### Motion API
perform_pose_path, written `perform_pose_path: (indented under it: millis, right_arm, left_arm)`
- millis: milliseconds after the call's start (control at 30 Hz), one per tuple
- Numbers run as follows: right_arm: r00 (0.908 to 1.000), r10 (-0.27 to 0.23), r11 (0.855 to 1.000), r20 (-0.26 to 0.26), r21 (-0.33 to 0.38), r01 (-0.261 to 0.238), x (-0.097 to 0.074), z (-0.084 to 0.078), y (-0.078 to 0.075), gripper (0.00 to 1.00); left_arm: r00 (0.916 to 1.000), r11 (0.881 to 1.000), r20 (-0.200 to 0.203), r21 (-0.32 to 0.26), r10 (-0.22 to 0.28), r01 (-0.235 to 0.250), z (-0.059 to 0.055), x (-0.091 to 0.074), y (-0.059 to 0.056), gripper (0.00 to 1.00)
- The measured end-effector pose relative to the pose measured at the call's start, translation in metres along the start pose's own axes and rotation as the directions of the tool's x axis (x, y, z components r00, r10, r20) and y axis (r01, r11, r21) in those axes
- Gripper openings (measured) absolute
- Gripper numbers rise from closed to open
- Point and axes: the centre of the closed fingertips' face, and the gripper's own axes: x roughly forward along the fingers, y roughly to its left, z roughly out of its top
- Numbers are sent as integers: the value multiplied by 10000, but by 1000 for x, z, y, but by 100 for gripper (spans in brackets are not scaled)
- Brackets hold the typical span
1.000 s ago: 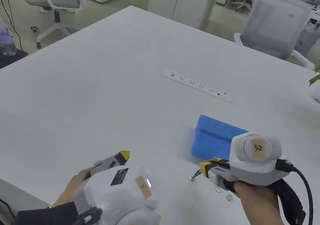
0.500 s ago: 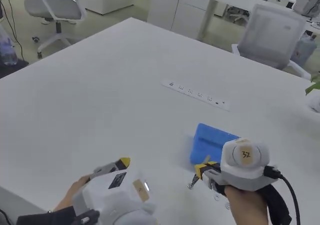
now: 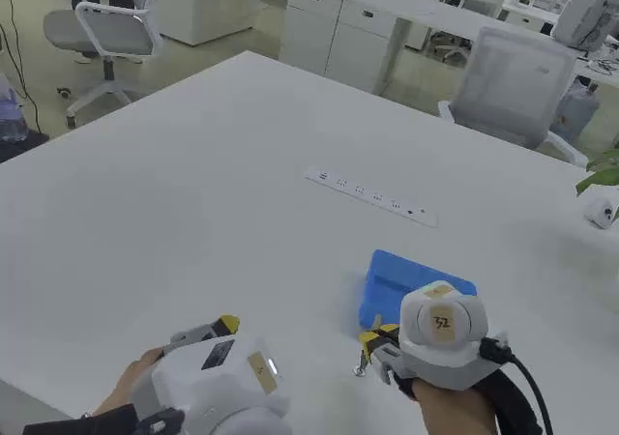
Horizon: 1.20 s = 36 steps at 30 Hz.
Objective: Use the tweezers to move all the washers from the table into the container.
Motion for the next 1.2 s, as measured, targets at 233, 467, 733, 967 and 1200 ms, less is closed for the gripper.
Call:
perform_pose_path:
  millis: [233,467,733,967,1200]
  right_arm:
    - [9999,151,9994,-20,317,-151,-3,-2,2,0]
    - [9980,634,9922,60,1072,-637,-5,-4,-9,0]
    - [9963,803,9917,-291,1035,-769,-12,-10,-14,0]
    - [9960,873,9870,178,1342,-889,-28,2,-18,0]
    - [9945,902,9901,526,1031,-952,-38,21,-28,0]
  left_arm:
    - [9999,9999,13,-1,144,-144,0,-1,3,82]
    - [9999,9999,-63,106,93,-92,-1,0,1,81]
    - [9998,9996,-178,262,41,-37,-3,0,0,80]
    - [9997,9992,-243,411,33,-23,-4,1,-2,79]
    - [9998,9992,-188,384,80,-72,-3,0,0,78]
